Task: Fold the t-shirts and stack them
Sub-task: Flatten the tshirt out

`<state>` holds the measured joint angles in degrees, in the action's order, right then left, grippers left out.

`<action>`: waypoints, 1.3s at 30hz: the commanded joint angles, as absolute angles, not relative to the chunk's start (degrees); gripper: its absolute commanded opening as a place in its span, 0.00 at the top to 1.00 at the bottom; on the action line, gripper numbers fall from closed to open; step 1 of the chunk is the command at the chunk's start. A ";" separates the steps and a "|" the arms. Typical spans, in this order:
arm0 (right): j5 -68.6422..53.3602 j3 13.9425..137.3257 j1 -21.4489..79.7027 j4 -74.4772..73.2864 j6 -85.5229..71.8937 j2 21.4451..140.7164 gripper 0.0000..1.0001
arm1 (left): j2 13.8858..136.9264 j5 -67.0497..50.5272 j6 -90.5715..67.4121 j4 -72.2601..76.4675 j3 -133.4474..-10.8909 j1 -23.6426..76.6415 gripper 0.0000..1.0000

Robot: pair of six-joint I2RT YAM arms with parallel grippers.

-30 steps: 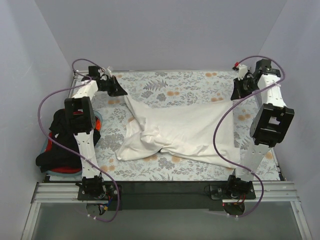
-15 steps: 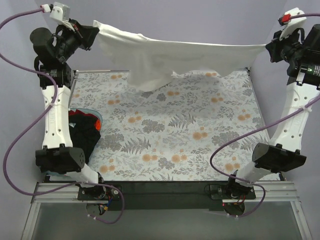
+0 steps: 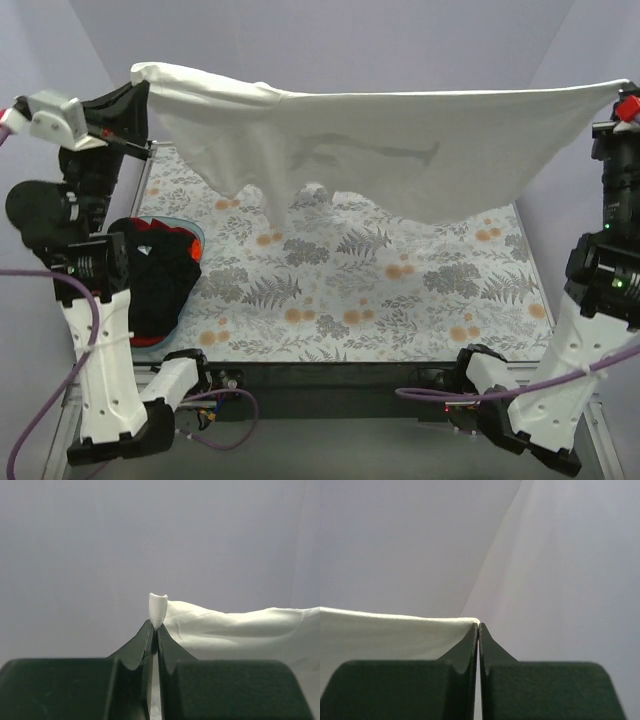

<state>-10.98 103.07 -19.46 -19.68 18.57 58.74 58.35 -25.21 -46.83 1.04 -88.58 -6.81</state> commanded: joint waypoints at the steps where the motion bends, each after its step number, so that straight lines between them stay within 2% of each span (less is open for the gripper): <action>1: -0.28 103.27 -20.30 -9.41 22.04 54.94 0.99 | 53.71 -18.28 -42.90 2.38 -92.63 -7.56 1.00; 8: -0.08 102.67 -20.30 -7.82 26.54 57.73 0.99 | 56.86 -21.71 -38.85 -3.77 -96.24 -7.56 1.00; 13: -14.80 94.33 -20.30 -7.73 27.60 60.47 0.99 | 60.90 -31.98 -38.40 -4.83 -90.63 -7.56 1.00; 17: -21.79 85.88 -19.25 -7.56 27.60 62.83 0.99 | 64.50 -37.61 -42.18 -4.83 -83.34 -7.30 1.00; 22: -26.27 74.04 -16.62 -5.81 30.58 67.40 0.99 | 68.98 -35.61 -38.68 -0.36 -71.03 -1.08 1.00; 27: -22.07 67.07 -10.20 -1.33 34.19 74.95 0.99 | 78.82 -31.47 -34.28 7.28 -66.10 4.30 1.00; 30: -16.29 66.79 -8.35 3.33 34.19 83.12 0.99 | 89.36 -28.22 -33.92 10.45 -68.10 4.92 1.00; 34: -12.57 72.41 -7.74 4.92 33.66 95.59 0.99 | 103.58 -28.12 -34.18 12.74 -75.57 5.01 1.00; 39: -8.97 80.66 -6.42 4.92 35.06 104.93 0.99 | 116.52 -28.74 -31.99 12.57 -90.94 5.62 1.00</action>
